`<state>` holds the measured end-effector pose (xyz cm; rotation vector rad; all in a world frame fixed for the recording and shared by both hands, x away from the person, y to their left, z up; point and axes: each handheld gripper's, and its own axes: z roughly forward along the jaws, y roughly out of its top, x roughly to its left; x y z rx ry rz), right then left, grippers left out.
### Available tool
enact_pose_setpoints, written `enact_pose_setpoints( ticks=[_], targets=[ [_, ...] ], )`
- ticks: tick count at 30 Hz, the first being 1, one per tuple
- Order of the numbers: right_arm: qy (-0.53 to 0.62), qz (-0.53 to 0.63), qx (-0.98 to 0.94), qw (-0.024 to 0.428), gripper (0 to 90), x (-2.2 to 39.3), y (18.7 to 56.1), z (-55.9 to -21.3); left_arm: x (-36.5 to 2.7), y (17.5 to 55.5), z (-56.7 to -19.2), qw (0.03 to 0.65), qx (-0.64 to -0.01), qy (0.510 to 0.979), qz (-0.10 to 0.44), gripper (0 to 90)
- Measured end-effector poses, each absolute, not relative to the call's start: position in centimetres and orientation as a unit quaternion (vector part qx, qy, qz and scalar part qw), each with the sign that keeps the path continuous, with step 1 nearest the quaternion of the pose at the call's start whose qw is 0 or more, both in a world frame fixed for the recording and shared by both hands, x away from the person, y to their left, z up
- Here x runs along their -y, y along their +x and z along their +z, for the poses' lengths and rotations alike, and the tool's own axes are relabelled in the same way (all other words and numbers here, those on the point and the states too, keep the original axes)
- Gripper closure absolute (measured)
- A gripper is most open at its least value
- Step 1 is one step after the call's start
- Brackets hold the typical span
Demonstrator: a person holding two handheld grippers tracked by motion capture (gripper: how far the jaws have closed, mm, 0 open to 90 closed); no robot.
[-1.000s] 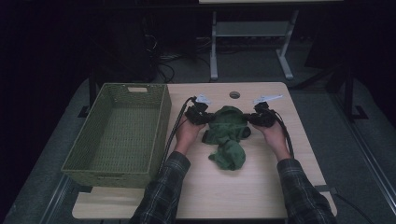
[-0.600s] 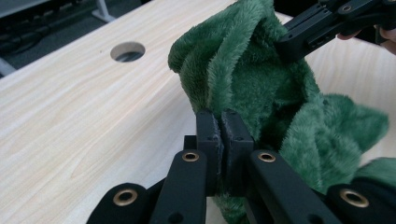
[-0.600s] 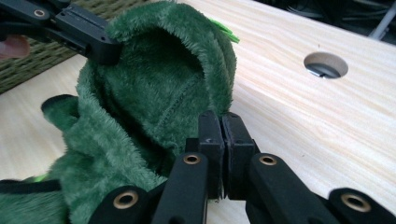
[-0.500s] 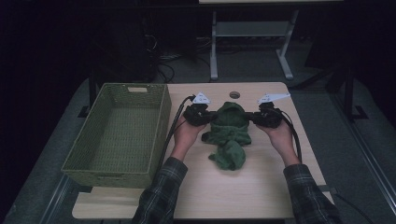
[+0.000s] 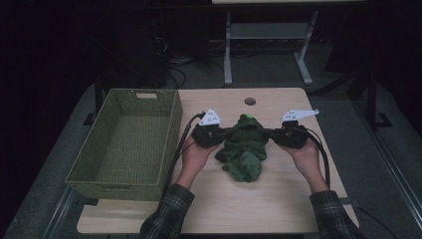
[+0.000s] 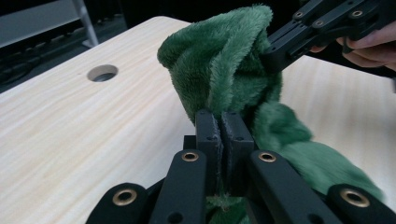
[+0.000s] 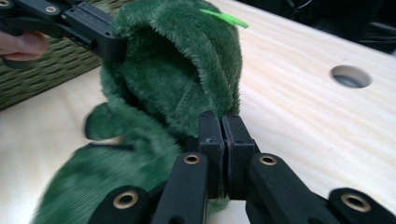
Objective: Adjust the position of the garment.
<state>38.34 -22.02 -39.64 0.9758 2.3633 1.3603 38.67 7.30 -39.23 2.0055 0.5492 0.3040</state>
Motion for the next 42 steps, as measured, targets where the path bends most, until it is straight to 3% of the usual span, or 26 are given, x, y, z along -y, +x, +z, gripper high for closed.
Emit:
enact_pose_setpoints(
  ticks=[24,42],
  targets=[
    [0.295,0.465,-0.829,0.099,87.6,22.3,30.8,-41.5,-8.2,31.9,-42.7,0.476,-0.150,0.860,0.109,87.0],
    [0.286,0.406,-0.867,0.031,87.8,21.3,29.1,-45.2,-8.7,30.6,-46.3,0.435,-0.129,0.888,0.072,87.8]
  ],
)
